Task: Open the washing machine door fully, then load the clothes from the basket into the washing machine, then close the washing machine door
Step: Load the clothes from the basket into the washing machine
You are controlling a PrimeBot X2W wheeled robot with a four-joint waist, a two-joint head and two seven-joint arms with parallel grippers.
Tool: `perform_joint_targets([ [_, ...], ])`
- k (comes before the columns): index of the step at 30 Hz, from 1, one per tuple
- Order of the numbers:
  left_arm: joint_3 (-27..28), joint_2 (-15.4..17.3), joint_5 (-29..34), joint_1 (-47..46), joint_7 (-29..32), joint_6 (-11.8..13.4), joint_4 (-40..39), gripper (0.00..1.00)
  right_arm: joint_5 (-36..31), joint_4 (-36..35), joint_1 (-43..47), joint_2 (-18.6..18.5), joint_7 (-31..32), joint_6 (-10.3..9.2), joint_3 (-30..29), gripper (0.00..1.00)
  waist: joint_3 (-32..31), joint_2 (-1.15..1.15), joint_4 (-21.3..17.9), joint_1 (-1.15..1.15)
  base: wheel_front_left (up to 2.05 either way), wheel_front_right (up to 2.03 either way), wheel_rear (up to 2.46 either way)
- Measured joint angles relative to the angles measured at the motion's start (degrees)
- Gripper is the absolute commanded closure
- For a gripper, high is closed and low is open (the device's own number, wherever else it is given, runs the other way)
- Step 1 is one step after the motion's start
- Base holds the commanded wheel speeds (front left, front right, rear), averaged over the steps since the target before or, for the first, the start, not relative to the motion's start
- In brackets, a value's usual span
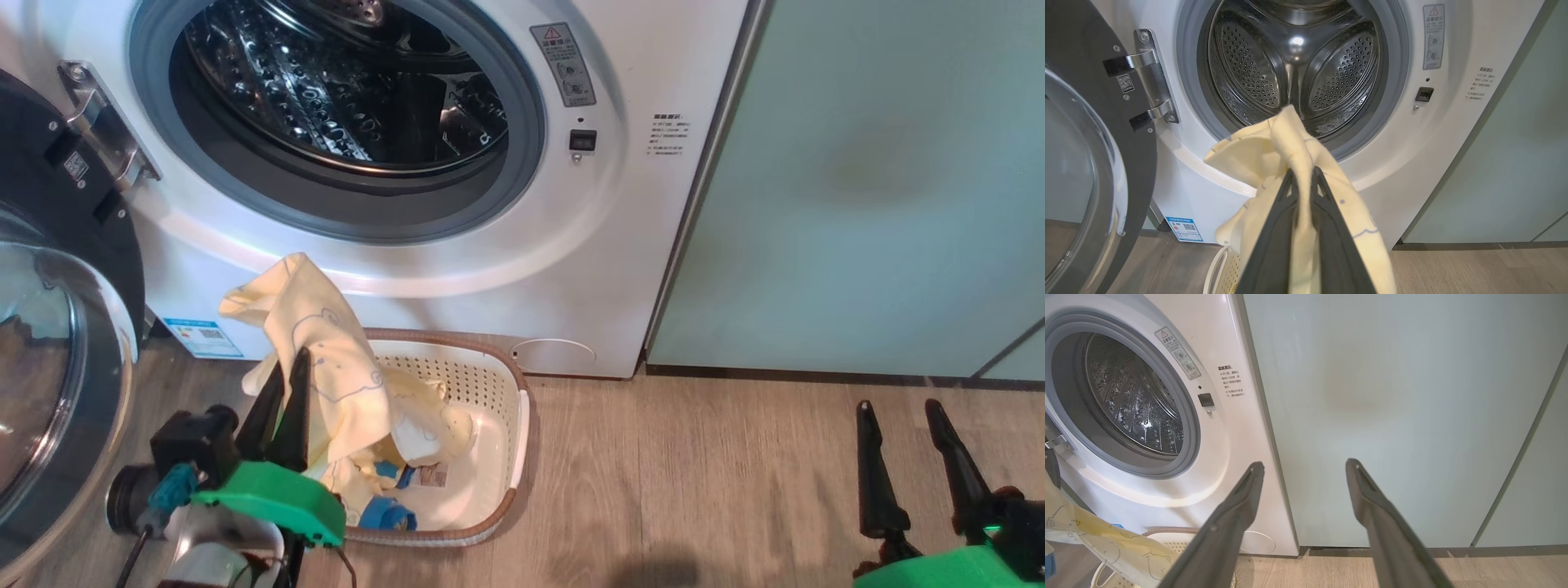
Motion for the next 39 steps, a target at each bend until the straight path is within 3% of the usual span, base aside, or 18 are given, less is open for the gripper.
perform_joint_targets([
  [20,-0.43,-0.33,-1.16,-4.66,-0.54,-0.23,3.45,1.0,0.11,-0.22,-0.16,0.0,0.0,0.0,0.57,0.0,1.78,0.0,-2.0,0.0,0.0,0.0,0.0],
  [31,0.79,-0.2,-3.94,-14.33,-0.53,-2.34,9.47,1.0,0.65,-1.34,-2.82,0.0,0.0,0.0,0.9,0.0,7.71,0.0,-3.77,0.01,0.0,0.0,0.0],
  [39,2.4,2.32,-4.63,-24.09,0.55,-3.79,15.75,1.0,2.3,-2.09,-5.45,0.0,0.0,0.0,1.25,0.0,13.68,0.0,-5.84,0.01,0.0,0.0,0.0],
])
